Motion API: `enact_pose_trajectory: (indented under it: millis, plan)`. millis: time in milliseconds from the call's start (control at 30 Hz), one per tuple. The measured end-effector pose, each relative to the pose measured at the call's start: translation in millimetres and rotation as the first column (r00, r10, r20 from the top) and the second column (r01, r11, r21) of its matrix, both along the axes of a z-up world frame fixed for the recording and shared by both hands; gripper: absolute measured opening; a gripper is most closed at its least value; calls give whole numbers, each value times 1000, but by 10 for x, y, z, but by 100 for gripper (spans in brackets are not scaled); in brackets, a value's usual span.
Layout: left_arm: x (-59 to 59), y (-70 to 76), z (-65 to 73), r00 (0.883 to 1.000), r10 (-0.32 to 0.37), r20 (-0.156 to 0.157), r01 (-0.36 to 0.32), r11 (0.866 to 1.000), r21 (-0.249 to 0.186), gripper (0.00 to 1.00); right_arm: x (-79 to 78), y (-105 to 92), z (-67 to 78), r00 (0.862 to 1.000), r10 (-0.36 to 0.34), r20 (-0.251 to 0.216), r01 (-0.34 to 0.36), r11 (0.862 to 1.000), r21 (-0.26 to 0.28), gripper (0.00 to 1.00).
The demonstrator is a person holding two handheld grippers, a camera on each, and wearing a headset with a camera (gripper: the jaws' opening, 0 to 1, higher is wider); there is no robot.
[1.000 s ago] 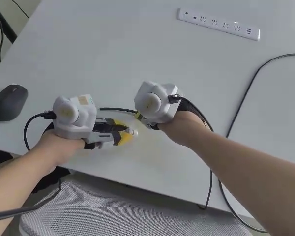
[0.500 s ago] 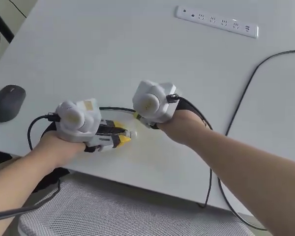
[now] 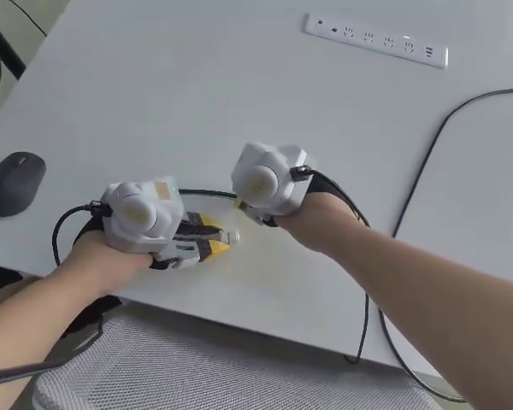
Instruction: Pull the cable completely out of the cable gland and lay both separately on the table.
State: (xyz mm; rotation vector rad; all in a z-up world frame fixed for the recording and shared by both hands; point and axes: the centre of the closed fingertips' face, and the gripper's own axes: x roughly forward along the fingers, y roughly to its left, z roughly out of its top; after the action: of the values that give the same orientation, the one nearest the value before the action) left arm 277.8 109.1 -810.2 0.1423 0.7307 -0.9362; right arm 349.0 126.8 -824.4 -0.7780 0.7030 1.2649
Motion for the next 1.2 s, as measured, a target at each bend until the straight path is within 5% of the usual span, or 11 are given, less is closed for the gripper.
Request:
enact_pose_trajectory:
  millis: [133, 600, 700, 1200]
  plan:
    - [10, 11, -9, 1000, 4, -2, -4, 1000, 3, 19, 32, -42, 41, 1000, -15, 10, 15, 1000, 6, 10]
    - [26, 51, 62, 1000, 28, 10, -28, 1000, 1, 24, 24, -204, 557, 995, -95, 29, 90, 987, 135, 21]
    - [15, 58, 110, 999, 37, 14, -37, 999, -8, 25, 33, -298, 677, 988, -156, -8, 155, 971, 183, 23]
    - [-45, 128, 546, 989, 138, 51, -133, 988, -78, 39, -105, -976, 1418, 954, -298, -37, 292, 893, 342, 36]
